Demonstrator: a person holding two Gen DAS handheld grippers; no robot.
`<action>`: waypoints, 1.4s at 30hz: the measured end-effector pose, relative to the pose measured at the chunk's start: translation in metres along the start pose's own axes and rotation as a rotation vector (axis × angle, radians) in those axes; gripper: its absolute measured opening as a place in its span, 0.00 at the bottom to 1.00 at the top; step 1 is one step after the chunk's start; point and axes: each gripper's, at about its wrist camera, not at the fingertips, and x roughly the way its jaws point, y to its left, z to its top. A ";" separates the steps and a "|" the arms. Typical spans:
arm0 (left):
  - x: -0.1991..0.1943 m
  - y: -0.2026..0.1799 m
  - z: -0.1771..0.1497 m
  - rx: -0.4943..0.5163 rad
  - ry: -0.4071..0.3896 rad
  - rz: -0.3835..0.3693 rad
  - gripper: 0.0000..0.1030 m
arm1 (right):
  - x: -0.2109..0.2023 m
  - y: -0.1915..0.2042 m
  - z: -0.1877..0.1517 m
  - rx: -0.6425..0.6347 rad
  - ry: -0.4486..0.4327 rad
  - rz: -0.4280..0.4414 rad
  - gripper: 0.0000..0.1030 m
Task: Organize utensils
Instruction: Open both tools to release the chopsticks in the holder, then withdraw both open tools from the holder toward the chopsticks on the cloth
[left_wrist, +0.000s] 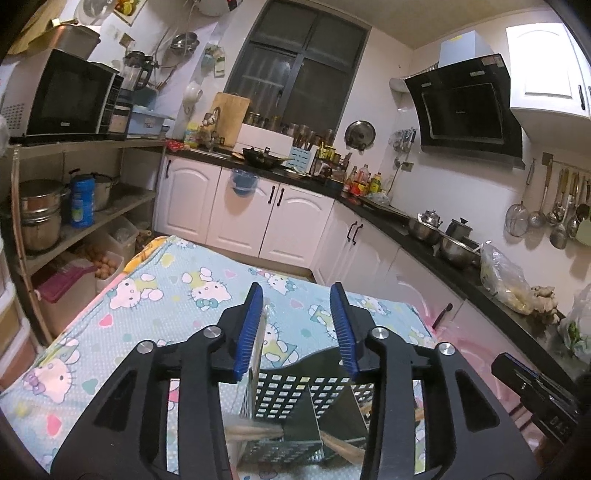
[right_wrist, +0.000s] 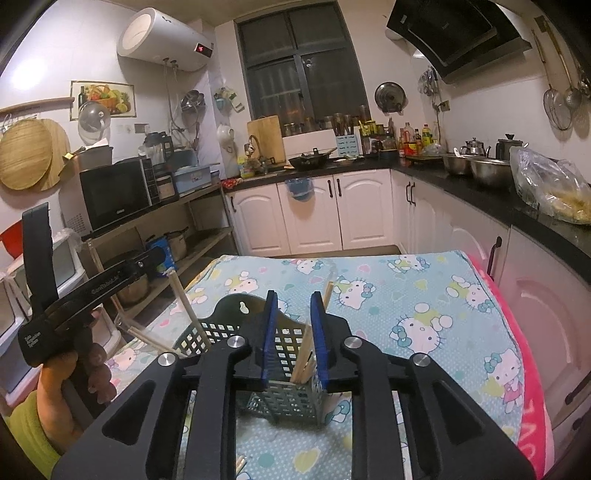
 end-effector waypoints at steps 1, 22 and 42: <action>0.000 0.000 0.000 -0.002 0.004 -0.003 0.35 | -0.002 0.001 0.000 -0.002 -0.001 -0.001 0.21; -0.053 -0.001 -0.014 -0.037 0.034 -0.058 0.73 | -0.047 0.015 -0.013 -0.004 -0.008 0.010 0.48; -0.093 0.007 -0.037 -0.029 0.058 -0.076 0.89 | -0.081 0.027 -0.043 -0.021 0.016 0.015 0.57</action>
